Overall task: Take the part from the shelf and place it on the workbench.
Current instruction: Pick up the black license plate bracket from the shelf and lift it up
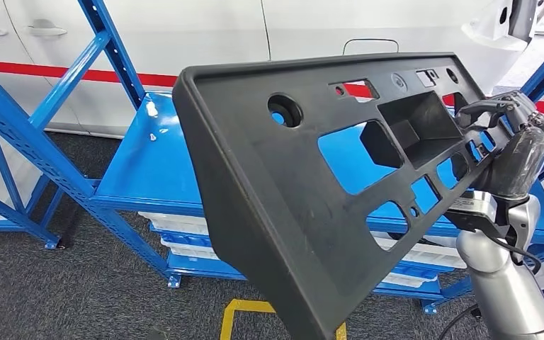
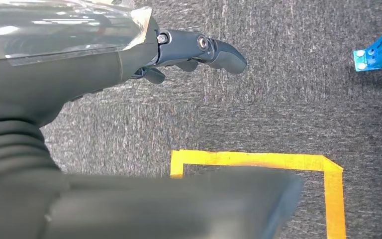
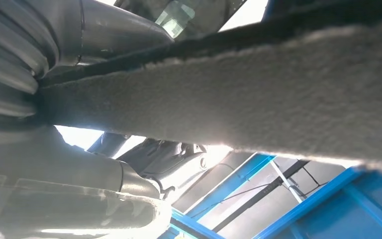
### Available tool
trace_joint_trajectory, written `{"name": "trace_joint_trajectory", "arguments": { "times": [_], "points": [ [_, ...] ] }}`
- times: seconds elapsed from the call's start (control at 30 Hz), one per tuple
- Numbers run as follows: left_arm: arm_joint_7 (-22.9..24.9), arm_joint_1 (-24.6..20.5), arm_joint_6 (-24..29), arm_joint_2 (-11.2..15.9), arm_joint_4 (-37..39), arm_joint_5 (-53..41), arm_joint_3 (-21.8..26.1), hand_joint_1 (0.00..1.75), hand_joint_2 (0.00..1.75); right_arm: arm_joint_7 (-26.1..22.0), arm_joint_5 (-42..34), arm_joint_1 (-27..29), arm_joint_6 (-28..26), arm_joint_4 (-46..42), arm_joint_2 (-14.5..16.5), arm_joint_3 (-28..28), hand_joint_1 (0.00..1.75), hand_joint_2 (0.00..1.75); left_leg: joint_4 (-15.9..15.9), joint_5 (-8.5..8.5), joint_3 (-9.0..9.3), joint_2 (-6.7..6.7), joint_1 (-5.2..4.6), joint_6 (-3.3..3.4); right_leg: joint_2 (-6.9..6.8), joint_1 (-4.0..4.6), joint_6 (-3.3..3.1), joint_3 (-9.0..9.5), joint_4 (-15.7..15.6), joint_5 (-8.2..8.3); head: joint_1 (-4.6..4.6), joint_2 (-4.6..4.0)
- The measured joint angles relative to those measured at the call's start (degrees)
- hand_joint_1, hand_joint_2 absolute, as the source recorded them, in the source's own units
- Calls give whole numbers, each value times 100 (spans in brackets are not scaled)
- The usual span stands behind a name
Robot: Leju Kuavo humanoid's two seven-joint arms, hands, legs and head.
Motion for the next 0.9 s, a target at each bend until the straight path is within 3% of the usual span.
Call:
{"name": "trace_joint_trajectory", "arguments": {
  "times": [0.9],
  "points": [
    [-284, -31, -6, 40, -4, 294, 311, 0, 175, -100, -82, -175, -237, 104, 164, 49, 175, 175, 0, 0, 0, 0, 0, 0, 1, 0, 0, -1, 0, 0, 2, 1]
  ]
}}
